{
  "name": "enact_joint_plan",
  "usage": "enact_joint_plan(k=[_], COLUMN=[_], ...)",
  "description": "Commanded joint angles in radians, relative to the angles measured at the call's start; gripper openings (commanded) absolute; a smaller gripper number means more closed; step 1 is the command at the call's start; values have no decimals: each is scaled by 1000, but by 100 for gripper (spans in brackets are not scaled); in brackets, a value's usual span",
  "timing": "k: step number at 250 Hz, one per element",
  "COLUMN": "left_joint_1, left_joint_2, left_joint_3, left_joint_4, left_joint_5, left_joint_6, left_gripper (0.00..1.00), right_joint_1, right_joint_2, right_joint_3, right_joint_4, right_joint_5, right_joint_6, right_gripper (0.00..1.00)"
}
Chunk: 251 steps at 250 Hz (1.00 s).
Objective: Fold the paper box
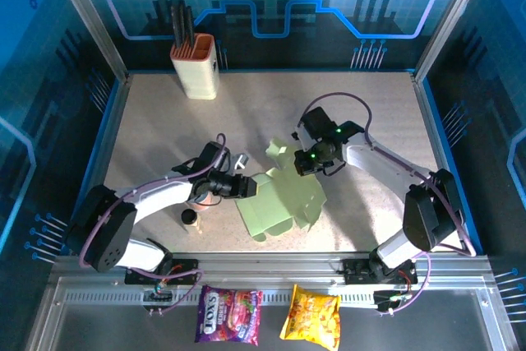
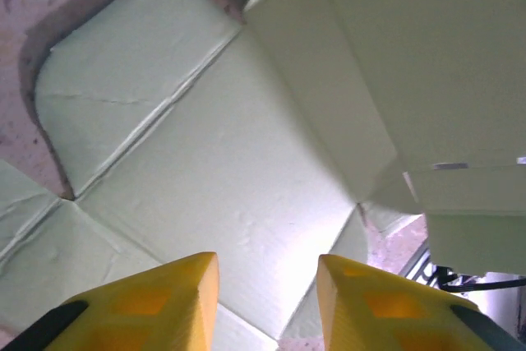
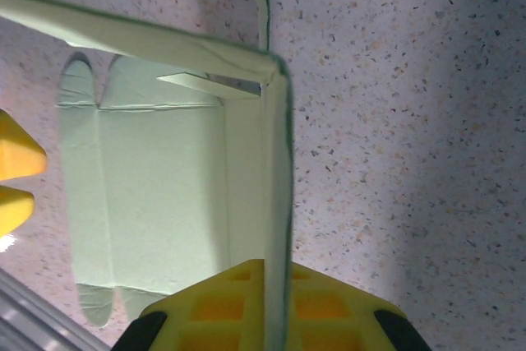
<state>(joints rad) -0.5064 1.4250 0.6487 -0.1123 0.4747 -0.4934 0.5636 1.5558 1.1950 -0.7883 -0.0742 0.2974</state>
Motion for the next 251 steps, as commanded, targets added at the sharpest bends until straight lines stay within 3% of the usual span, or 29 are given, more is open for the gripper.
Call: enact_joint_plan(k=[1, 137, 226, 251], left_joint_1=[-9, -14, 44, 58], left_joint_2=[41, 146, 129, 100], left_joint_3=[-16, 36, 110, 114], left_joint_4=[25, 27, 15, 43], left_joint_5=[-14, -101, -131, -136], left_joint_6=[-21, -28, 26, 36], left_gripper=[35, 28, 28, 32], right_joint_1=[34, 140, 180, 192], right_joint_2=[25, 116, 111, 119], right_joint_3=[28, 32, 65, 63], right_joint_4=[-58, -77, -121, -119], right_joint_5=[114, 270, 359, 383], right_joint_6=[-15, -6, -9, -9], right_gripper=[0, 0, 0, 0])
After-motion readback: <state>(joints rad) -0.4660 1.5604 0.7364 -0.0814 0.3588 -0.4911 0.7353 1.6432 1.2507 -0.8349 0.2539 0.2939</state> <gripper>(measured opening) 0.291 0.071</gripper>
